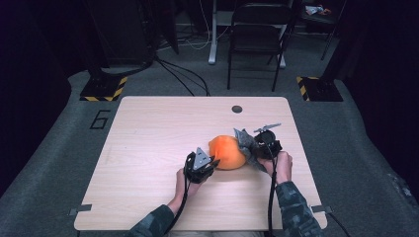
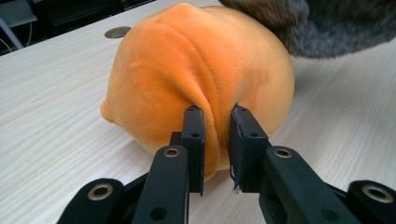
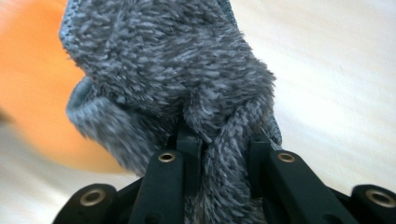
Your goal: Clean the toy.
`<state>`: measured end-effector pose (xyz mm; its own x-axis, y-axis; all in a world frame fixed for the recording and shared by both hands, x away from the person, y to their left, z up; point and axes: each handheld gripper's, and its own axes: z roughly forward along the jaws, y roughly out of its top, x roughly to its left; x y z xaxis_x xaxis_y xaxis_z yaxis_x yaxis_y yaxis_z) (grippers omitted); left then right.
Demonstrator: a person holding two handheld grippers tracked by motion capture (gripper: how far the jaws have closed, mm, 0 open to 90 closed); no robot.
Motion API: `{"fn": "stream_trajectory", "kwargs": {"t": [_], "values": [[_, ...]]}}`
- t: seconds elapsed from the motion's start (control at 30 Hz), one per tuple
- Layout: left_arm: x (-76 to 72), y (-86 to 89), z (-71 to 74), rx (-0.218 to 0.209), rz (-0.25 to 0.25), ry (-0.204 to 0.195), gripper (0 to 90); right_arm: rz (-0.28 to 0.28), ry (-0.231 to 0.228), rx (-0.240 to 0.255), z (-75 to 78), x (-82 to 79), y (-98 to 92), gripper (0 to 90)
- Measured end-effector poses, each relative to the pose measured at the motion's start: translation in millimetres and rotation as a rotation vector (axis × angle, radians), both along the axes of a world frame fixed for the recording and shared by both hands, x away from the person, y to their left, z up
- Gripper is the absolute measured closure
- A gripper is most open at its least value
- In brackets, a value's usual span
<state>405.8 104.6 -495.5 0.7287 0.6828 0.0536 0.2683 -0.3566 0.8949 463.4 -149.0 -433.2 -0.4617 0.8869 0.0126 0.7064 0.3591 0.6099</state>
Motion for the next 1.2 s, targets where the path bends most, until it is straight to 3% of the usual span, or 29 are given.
{"fn": "stream_trajectory", "kwargs": {"t": [0.17, 0.33, 0.43, 0.57, 0.83, 1.2], "values": [[-2.0, -1.7, 1.1, 0.005, -0.015, -0.007, 77.4, 0.121, -0.055, 0.012, 24.6, -14.0, 34.2, 74.3], [-2.4, -1.8, -0.6, 0.02, -0.024, -0.008, 77.4, 0.182, -0.065, -0.034, 20.9, -16.7, 58.0, 74.2], [-2.3, -2.2, -0.8, 0.02, -0.021, -0.005, 77.5, 0.173, -0.055, -0.025, 16.3, -12.5, 53.5, 74.3], [-1.2, -1.1, -0.2, 0.019, -0.016, 0.026, 77.5, 0.124, -0.036, -0.035, 11.2, -10.1, 39.6, 74.5], [0.1, 0.0, -0.6, 0.016, -0.015, 0.035, 77.5, 0.046, 0.05, 0.0, -6.7, 1.8, 9.7, 74.5], [1.8, 2.0, -1.6, 0.0, -0.009, 0.055, 77.5, -0.024, 0.134, -0.015, -40.7, 14.1, -6.6, 74.6]]}}
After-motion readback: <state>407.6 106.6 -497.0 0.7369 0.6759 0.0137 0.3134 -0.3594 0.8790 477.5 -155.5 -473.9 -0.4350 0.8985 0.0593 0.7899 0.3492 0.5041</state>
